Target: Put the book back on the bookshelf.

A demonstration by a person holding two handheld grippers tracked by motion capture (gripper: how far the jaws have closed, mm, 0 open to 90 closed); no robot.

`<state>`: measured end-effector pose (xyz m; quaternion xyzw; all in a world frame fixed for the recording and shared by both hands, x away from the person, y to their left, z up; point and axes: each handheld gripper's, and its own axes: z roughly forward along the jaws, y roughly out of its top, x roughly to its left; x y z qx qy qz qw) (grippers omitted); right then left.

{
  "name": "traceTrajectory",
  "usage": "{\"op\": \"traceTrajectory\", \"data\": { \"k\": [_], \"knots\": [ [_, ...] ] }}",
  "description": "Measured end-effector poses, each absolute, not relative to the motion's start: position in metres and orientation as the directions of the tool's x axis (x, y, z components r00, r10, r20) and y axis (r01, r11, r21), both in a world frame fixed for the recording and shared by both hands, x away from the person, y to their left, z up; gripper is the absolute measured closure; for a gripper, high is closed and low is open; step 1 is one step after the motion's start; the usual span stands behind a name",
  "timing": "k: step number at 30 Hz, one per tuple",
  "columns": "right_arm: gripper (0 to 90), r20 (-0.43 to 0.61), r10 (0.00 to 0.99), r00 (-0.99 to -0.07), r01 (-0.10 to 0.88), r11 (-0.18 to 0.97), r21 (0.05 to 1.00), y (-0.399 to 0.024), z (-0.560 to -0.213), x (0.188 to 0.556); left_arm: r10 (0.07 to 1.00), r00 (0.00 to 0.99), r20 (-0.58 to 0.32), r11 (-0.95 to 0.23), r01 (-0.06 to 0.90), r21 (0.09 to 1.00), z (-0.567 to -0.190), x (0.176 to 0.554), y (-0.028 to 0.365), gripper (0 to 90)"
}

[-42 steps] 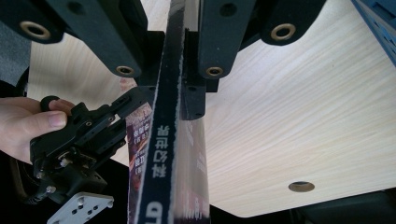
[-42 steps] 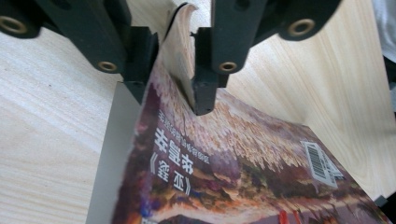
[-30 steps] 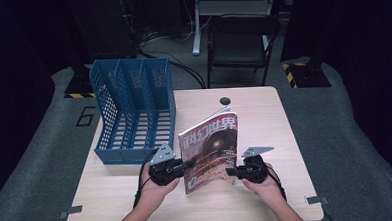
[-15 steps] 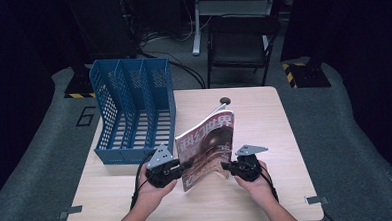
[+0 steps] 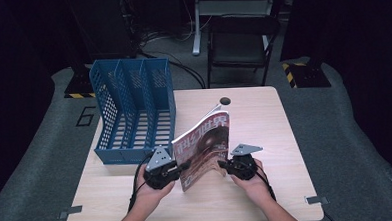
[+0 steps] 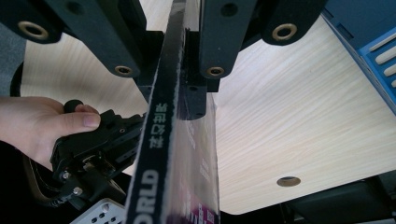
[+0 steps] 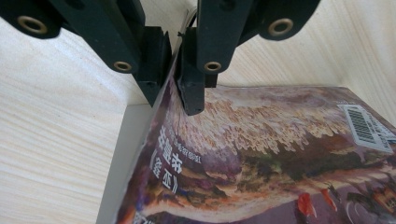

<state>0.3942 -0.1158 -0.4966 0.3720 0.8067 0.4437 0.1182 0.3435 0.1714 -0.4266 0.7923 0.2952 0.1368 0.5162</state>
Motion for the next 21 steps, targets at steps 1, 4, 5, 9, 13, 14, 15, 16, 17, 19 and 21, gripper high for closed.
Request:
{"op": "traceTrajectory", "data": {
  "k": [1, 4, 5, 9, 13, 14, 15, 16, 17, 19, 21],
  "knots": [
    [82.9, 0.139, 0.704, -0.697, 0.493, 0.329, 0.805, -0.1159, -0.4970, 0.3946, 0.613, 0.785, -0.089, -0.292, 0.330, 0.898, -0.4271, 0.3431, 0.1708, 83.1],
    [82.7, 0.138, 0.715, -0.686, 0.500, 0.325, 0.803, -0.1159, -0.4974, 0.3944, 0.610, 0.788, -0.083, -0.302, 0.328, 0.895, -0.4279, 0.3427, 0.1698, 82.9],
    [82.7, 0.131, 0.712, -0.690, 0.493, 0.330, 0.805, -0.1162, -0.4976, 0.3951, 0.613, 0.787, -0.078, -0.303, 0.325, 0.896, -0.4281, 0.3427, 0.1695, 82.8],
    [81.9, 0.135, 0.708, -0.693, 0.495, 0.331, 0.803, -0.1174, -0.4983, 0.3960, 0.613, 0.786, -0.082, -0.303, 0.330, 0.894, -0.4282, 0.3429, 0.1696, 82.7],
    [80.5, 0.133, 0.706, -0.696, 0.494, 0.336, 0.802, -0.1182, -0.4986, 0.3965, 0.612, 0.786, -0.090, -0.299, 0.335, 0.893, -0.4287, 0.3426, 0.1695, 82.5],
    [79.6, 0.131, 0.707, -0.695, 0.494, 0.336, 0.802, -0.1184, -0.4986, 0.3965, 0.612, 0.786, -0.090, -0.297, 0.334, 0.894, -0.4289, 0.3427, 0.1695, 82.4],
    [79.1, 0.131, 0.707, -0.695, 0.493, 0.336, 0.802, -0.1187, -0.4988, 0.3967, 0.611, 0.786, -0.096, -0.296, 0.339, 0.893, -0.4288, 0.3426, 0.1695, 82.3],
    [78.6, 0.139, 0.709, -0.692, 0.501, 0.331, 0.800, -0.1189, -0.4986, 0.3966, 0.610, 0.786, -0.100, -0.294, 0.341, 0.893, -0.4288, 0.3428, 0.1695, 82.3],
    [78.3, 0.144, 0.708, -0.692, 0.502, 0.327, 0.801, -0.1195, -0.4987, 0.3966, 0.609, 0.787, -0.102, -0.294, 0.344, 0.892, -0.4285, 0.3431, 0.1698, 82.1],
    [77.3, 0.153, 0.711, -0.686, 0.511, 0.321, 0.797, -0.1200, -0.4989, 0.3968, 0.608, 0.787, -0.103, -0.298, 0.347, 0.889, -0.4280, 0.3435, 0.1703, 81.6],
    [75.5, 0.149, 0.709, -0.690, 0.507, 0.325, 0.798, -0.1209, -0.4992, 0.3977, 0.607, 0.787, -0.108, -0.295, 0.350, 0.889, -0.4276, 0.3438, 0.1699, 81.2]
  ]
}}
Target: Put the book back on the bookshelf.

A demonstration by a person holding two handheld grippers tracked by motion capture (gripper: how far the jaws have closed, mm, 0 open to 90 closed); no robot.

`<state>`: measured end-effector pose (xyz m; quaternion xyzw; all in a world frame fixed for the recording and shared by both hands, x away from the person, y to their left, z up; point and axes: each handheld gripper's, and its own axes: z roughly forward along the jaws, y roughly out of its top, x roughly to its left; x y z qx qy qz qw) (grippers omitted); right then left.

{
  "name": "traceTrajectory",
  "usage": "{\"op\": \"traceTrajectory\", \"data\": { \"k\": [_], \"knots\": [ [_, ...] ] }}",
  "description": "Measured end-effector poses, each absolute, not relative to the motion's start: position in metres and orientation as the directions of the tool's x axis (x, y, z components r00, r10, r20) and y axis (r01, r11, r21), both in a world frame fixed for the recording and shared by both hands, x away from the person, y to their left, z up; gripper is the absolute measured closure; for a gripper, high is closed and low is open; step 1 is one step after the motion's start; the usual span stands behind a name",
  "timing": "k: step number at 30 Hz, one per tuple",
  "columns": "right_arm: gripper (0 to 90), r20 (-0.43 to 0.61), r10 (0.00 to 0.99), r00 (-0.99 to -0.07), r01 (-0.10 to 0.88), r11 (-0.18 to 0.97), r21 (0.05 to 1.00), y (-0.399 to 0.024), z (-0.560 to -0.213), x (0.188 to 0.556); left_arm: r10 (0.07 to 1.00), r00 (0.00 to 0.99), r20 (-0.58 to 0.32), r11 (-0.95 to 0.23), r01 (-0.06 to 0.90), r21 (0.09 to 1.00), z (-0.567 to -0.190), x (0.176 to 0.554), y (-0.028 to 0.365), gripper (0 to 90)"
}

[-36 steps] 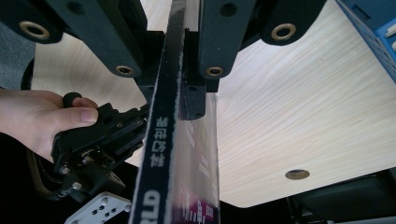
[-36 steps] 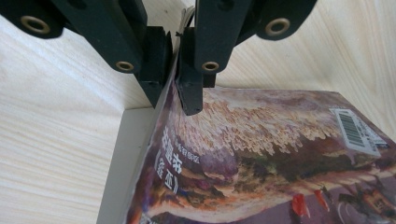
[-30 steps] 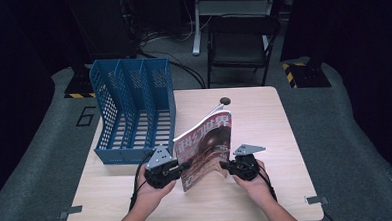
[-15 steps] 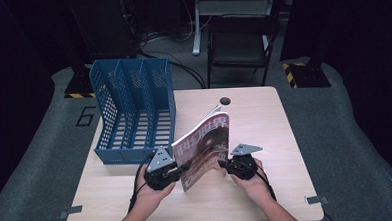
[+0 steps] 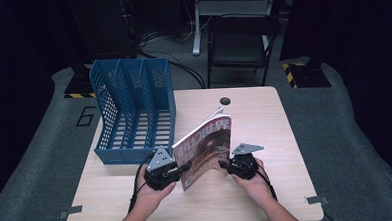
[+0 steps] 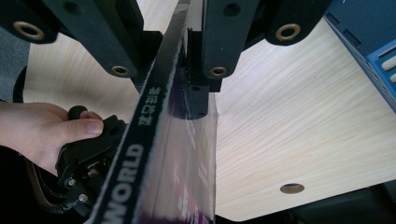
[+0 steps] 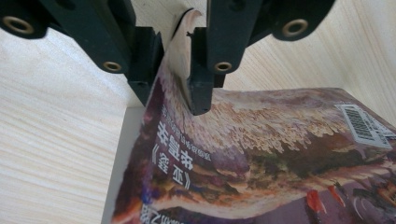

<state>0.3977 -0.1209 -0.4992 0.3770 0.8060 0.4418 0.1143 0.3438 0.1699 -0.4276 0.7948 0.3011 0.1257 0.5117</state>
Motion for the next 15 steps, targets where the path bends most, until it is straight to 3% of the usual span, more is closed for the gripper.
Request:
{"op": "traceTrajectory", "data": {
  "k": [5, 15],
  "knots": [
    [68.7, 0.171, 0.706, -0.687, 0.524, 0.317, 0.791, -0.124, -0.501, 0.399, 0.586, 0.801, -0.118, -0.296, 0.348, 0.890, -0.424, 0.343, 0.167, 77.2],
    [65.8, 0.171, 0.698, -0.696, 0.519, 0.324, 0.791, -0.125, -0.499, 0.397, 0.598, 0.790, -0.133, -0.269, 0.355, 0.895, -0.411, 0.346, 0.164, 73.1]
  ]
}}
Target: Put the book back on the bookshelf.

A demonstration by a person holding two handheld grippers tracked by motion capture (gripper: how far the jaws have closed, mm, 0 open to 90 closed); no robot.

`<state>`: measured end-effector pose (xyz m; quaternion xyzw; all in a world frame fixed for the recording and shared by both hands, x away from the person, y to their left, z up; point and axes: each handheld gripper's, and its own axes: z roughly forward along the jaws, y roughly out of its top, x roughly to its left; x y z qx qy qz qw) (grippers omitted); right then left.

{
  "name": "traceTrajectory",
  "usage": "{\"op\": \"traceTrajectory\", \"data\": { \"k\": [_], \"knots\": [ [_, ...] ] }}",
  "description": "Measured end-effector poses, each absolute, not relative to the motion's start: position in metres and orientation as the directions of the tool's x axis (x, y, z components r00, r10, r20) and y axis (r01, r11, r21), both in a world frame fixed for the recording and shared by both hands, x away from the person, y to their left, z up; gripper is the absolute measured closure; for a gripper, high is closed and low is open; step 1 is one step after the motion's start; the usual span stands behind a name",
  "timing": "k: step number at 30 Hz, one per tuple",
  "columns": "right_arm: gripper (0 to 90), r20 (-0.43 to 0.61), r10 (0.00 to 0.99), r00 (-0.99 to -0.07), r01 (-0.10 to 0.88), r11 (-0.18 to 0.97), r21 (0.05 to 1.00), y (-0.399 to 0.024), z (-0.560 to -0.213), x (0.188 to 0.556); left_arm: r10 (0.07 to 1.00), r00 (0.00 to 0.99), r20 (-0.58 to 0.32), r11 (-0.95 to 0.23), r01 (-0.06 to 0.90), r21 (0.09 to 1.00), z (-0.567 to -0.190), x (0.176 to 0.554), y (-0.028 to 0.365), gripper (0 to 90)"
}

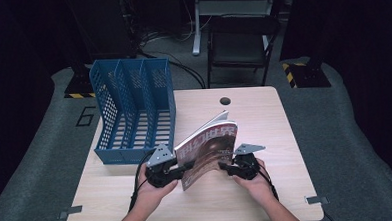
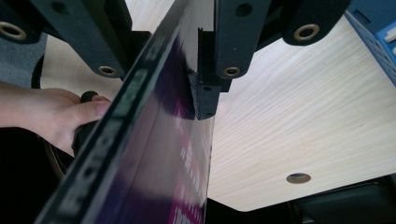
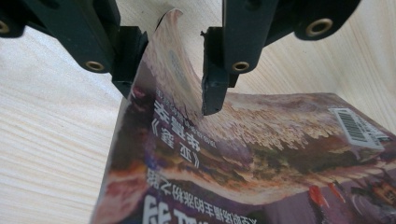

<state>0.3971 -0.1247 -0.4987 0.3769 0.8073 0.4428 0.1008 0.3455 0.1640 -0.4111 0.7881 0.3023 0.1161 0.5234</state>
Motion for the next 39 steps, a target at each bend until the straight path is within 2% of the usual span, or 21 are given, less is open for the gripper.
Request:
{"op": "traceTrajectory", "data": {
  "k": [3, 23, 32, 39],
  "knots": [
    [62.7, 0.175, 0.696, -0.696, 0.518, 0.317, 0.795, -0.125, -0.498, 0.397, 0.593, 0.795, -0.129, -0.277, 0.351, 0.894, -0.406, 0.348, 0.163, 71.9],
    [57.4, 0.193, 0.694, -0.694, 0.535, 0.317, 0.783, -0.127, -0.497, 0.395, 0.574, 0.801, -0.170, -0.282, 0.387, 0.878, -0.366, 0.354, 0.159, 62.6],
    [55.2, 0.185, 0.697, -0.693, 0.530, 0.319, 0.786, -0.128, -0.496, 0.394, 0.567, 0.808, -0.162, -0.312, 0.393, 0.865, -0.347, 0.360, 0.153, 59.5],
    [54.3, 0.201, 0.695, -0.690, 0.540, 0.310, 0.782, -0.128, -0.495, 0.392, 0.574, 0.810, -0.124, -0.357, 0.383, 0.852, -0.337, 0.364, 0.148, 59.9]
  ]
}}
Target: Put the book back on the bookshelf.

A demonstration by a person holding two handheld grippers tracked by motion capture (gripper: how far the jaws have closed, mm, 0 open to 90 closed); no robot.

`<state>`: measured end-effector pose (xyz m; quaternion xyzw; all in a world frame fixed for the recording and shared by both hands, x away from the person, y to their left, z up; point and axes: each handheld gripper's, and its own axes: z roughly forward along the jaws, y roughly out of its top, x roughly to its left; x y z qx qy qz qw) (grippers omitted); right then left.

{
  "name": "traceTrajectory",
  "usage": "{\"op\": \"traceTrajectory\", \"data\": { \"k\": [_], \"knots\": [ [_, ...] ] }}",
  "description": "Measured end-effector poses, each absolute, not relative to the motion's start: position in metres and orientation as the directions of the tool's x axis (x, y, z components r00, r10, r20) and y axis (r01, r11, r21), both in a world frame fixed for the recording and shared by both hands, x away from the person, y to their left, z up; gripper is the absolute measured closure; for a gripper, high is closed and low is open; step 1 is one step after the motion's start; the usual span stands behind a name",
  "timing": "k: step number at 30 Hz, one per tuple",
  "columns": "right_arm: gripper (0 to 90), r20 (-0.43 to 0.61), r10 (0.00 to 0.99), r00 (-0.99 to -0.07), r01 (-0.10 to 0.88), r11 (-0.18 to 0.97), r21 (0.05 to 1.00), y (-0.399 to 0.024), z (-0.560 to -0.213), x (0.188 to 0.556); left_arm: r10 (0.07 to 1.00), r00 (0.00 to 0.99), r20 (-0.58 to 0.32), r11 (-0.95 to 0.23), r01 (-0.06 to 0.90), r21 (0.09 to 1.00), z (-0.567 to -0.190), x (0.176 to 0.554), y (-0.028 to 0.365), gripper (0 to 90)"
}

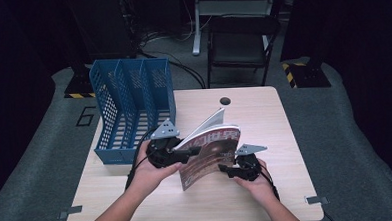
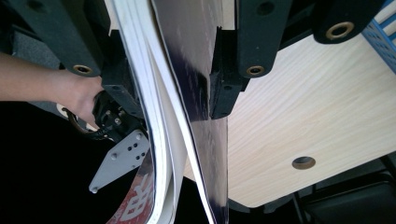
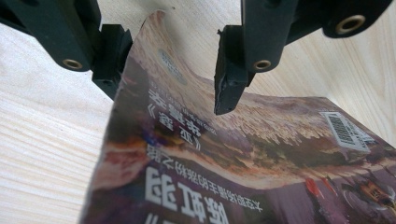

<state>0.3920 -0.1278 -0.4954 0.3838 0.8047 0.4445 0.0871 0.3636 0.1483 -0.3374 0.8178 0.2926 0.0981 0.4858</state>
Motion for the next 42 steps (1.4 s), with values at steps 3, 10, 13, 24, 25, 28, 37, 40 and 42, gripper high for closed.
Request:
{"op": "traceTrajectory", "data": {
  "k": [3, 10, 13, 24, 25, 28, 37, 40, 42],
  "knots": [
    [54.0, 0.187, 0.692, -0.697, 0.522, 0.311, 0.794, -0.129, -0.496, 0.393, 0.574, 0.811, -0.115, -0.365, 0.379, 0.850, -0.336, 0.365, 0.147, 60.5],
    [51.4, 0.186, 0.693, -0.696, 0.522, 0.311, 0.794, -0.128, -0.495, 0.393, 0.583, 0.804, -0.113, -0.362, 0.382, 0.850, -0.331, 0.369, 0.145, 62.4],
    [51.4, 0.187, 0.696, -0.693, 0.524, 0.309, 0.794, -0.128, -0.494, 0.392, 0.585, 0.804, -0.110, -0.372, 0.386, 0.844, -0.327, 0.370, 0.142, 63.4],
    [51.3, 0.170, 0.687, -0.706, 0.501, 0.315, 0.806, -0.128, -0.494, 0.392, 0.595, 0.798, -0.097, -0.391, 0.392, 0.833, -0.319, 0.378, 0.128, 66.0],
    [51.4, 0.166, 0.692, -0.703, 0.500, 0.316, 0.806, -0.128, -0.494, 0.392, 0.594, 0.799, -0.092, -0.393, 0.388, 0.833, -0.318, 0.379, 0.128, 66.0],
    [51.4, 0.170, 0.692, -0.701, 0.504, 0.312, 0.805, -0.128, -0.494, 0.392, 0.596, 0.798, -0.086, -0.403, 0.390, 0.828, -0.317, 0.380, 0.126, 67.1],
    [51.4, 0.173, 0.692, -0.701, 0.504, 0.309, 0.807, -0.127, -0.493, 0.392, 0.607, 0.790, -0.089, -0.411, 0.408, 0.815, -0.314, 0.383, 0.122, 71.9],
    [51.3, 0.177, 0.689, -0.702, 0.506, 0.308, 0.806, -0.127, -0.493, 0.391, 0.612, 0.786, -0.086, -0.416, 0.412, 0.811, -0.313, 0.384, 0.120, 73.0],
    [51.3, 0.177, 0.690, -0.702, 0.505, 0.308, 0.806, -0.127, -0.493, 0.391, 0.612, 0.786, -0.088, -0.419, 0.417, 0.807, -0.312, 0.384, 0.119, 74.3]
  ]
}}
